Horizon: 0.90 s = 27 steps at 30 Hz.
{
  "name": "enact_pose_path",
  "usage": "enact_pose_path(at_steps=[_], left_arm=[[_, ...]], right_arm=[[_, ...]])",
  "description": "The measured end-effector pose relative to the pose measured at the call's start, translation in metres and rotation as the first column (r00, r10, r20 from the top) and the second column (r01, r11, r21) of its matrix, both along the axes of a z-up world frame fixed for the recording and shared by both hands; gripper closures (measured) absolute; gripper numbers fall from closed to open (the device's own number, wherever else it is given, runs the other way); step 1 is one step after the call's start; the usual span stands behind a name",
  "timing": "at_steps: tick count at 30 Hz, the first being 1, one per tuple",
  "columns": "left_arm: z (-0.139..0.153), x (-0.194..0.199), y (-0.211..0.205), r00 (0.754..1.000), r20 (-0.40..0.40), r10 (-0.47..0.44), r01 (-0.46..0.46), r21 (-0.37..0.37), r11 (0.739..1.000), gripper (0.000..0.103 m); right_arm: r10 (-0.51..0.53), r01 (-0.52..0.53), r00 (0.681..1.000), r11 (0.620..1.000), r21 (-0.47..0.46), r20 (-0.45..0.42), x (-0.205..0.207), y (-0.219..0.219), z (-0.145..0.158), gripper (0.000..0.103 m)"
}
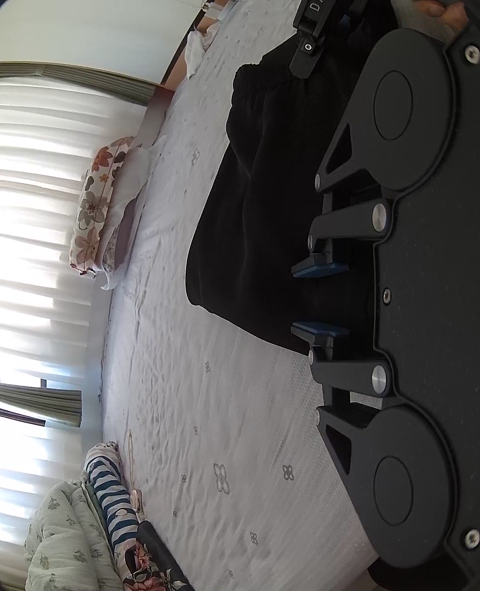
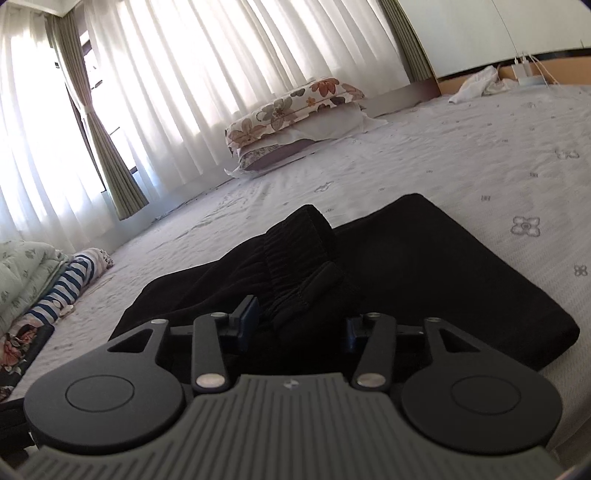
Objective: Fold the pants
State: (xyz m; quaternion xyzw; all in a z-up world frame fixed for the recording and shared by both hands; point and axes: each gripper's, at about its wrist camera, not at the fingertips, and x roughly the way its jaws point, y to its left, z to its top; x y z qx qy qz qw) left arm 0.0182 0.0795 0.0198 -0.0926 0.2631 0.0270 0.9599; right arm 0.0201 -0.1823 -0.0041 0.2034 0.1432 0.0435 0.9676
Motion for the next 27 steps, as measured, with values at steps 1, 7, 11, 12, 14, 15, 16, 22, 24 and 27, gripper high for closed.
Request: enact_pose_path(at_steps=[1, 7, 11, 12, 14, 15, 16, 22, 24, 27], left_arm=[[0.000, 0.000, 0.000, 1.000, 0.000, -0.001, 0.001, -0.002, 1.000, 0.079], [0.000, 0.000, -0.001, 1.000, 0.005, 0.002, -0.002, 0.007, 1.000, 0.079], [0.000, -0.001, -0.003, 1.000, 0.008, 0.003, -0.003, 0.019, 1.000, 0.079], [0.000, -0.001, -0.002, 1.000, 0.007, 0.001, -0.001, 0.018, 1.000, 0.079], [-0.001, -0.002, -0.002, 1.000, 0.005, -0.003, 0.003, 0.014, 1.000, 0.079], [-0.001, -0.002, -0.001, 1.000, 0.005, -0.004, 0.004, 0.014, 1.000, 0.079], [-0.001, -0.002, -0.001, 1.000, 0.004, -0.006, 0.006, 0.015, 1.000, 0.079], [-0.002, -0.003, -0.007, 1.000, 0.009, -0.012, 0.012, 0.043, 0.999, 0.079], [-0.002, -0.002, -0.008, 1.000, 0.006, -0.012, 0.011, 0.045, 0.999, 0.079], [-0.002, -0.002, -0.004, 1.000, 0.003, -0.017, 0.017, 0.027, 0.999, 0.079]], right_arm=[[0.000, 0.001, 1.000, 0.999, 0.035, -0.020, 0.000, -0.002, -0.001, 0.049], [0.054, -0.047, 0.996, 0.993, 0.106, -0.064, -0.022, -0.009, 0.003, 0.031], [0.119, -0.111, 0.990, 0.990, 0.092, -0.077, -0.014, 0.003, 0.004, 0.025], [0.109, -0.102, 0.991, 0.992, 0.079, -0.083, -0.008, 0.006, 0.004, 0.025], [0.081, -0.073, 0.992, 0.994, 0.083, -0.101, 0.009, 0.007, 0.001, 0.024], [0.064, -0.056, 0.993, 0.995, 0.087, -0.099, 0.017, 0.006, 0.001, 0.025], [0.042, -0.033, 0.995, 0.995, 0.092, -0.095, 0.023, 0.005, 0.002, 0.025], [-0.029, 0.040, 0.995, 0.993, 0.114, -0.097, 0.055, 0.000, 0.003, 0.030], [-0.038, 0.046, 0.994, 0.996, 0.075, -0.099, 0.059, 0.004, 0.004, 0.045], [-0.066, 0.070, 0.993, 0.997, 0.042, -0.100, 0.053, 0.002, 0.005, 0.065]])
